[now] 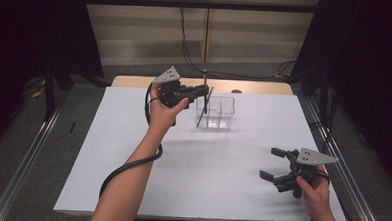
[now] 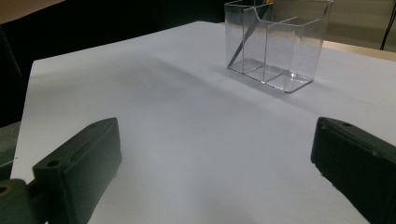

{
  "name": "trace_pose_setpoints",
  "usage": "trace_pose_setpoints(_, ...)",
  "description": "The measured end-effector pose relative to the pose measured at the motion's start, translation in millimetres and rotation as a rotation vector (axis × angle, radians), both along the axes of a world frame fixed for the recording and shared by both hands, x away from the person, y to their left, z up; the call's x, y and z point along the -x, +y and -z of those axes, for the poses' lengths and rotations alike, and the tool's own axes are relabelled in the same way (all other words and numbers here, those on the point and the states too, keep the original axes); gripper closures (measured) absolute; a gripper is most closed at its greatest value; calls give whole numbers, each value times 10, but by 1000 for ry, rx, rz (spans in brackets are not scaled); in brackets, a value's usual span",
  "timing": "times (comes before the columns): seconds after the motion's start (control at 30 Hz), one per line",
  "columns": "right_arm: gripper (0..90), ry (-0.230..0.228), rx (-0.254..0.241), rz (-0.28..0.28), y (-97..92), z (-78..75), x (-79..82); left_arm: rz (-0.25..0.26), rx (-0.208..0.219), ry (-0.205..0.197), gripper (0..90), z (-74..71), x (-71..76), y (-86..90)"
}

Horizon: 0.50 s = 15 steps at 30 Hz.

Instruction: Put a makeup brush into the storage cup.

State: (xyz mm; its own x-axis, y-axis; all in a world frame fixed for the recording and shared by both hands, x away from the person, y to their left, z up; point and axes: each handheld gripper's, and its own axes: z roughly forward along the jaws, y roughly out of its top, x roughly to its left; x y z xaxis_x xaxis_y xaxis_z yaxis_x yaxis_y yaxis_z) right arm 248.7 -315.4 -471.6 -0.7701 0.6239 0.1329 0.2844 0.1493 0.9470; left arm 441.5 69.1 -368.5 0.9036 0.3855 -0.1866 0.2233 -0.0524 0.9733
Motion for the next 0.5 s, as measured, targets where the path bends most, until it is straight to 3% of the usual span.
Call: trace_pose_setpoints(0.5,13,-3,-1,-5,3,1,-1,-28,-2,2,838,-59,-92,-17)
